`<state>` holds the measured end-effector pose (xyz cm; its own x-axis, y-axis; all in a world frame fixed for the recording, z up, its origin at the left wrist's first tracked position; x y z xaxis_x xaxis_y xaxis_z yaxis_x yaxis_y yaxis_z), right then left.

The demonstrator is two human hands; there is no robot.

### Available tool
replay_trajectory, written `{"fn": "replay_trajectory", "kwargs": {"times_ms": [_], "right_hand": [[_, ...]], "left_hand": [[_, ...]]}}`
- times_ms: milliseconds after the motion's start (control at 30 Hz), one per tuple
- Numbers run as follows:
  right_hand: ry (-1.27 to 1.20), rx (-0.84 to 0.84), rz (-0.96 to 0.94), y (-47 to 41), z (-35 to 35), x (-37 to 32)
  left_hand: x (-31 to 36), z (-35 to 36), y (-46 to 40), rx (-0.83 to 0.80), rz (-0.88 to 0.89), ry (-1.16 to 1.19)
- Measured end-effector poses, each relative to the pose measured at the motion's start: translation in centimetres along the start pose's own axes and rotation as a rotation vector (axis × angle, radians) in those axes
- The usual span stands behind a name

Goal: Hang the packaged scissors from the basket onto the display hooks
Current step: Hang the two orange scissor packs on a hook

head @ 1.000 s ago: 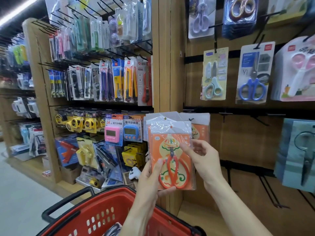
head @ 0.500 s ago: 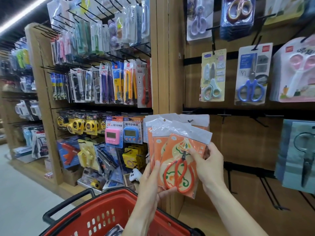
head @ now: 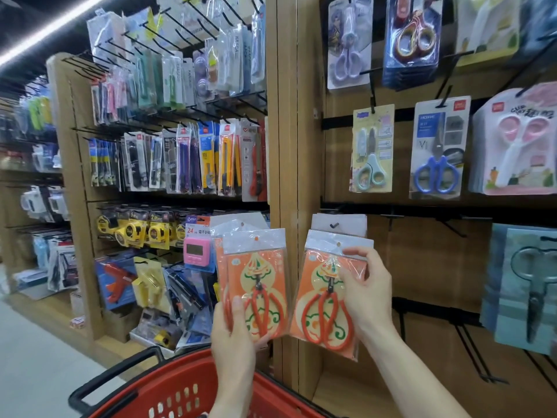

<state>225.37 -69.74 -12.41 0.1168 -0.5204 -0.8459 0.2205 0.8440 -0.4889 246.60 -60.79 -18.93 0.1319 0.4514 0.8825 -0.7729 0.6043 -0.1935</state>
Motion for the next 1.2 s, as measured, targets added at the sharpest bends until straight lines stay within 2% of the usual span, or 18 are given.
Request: {"fn": "replay_trajectory", "kwargs": {"times_ms": [133, 267, 567, 900, 1000, 1067, 1133, 1200], "right_hand": [[0.073, 0.000, 0.025, -3.6, 1.6, 0.2], [0.183, 0.033, -0.002, -7.0, 2.6, 0.8], [0.370, 0.041, -0.077, -9.3, 3.6, 2.2], [0.579, 0.005, 0.018, -11.1, 3.1, 3.3], [0.519, 0.068, -0.018, -7.8, 1.5, 2.1], [0.312, 0.077, -0.041, -4.3, 0.3, 1.4], [0.103, 0.002, -0.016, -1.2, -0.1, 0.8], [0.074, -0.094, -0.008, 0.3, 0.2, 0.5]], "left_hand": [[1.2, 0.0, -0.2, 0.010, 0.075, 0.016], [2.2, 0.9, 0.3, -0.022, 0.073, 0.031], [1.4, 1.6, 0.4, -0.020, 0.009, 0.014], [1.0, 2.5, 1.3, -0.097, -0.086, 0.034], [0.5, 2.5, 1.4, -0.090, -0.132, 0.025], [0.2, 2.7, 1.6, -0.106, -0.167, 0.014], [0.1, 3.0, 1.9, -0.152, -0.186, -0.013], [-0.3, 3.3, 2.3, -0.207, -0.190, -0.056]]}}
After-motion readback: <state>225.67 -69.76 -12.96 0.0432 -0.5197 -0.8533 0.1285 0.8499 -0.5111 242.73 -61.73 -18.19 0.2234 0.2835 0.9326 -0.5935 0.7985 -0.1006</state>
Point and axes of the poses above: each hand's wrist, its own y-axis away from the middle knuckle, its own z-axis out of the palm, x = y × z, the point moved 5 cm from there along -y, towards the middle knuckle, and after that the axes turned 7 degrees about x, right-handed, at the moved point
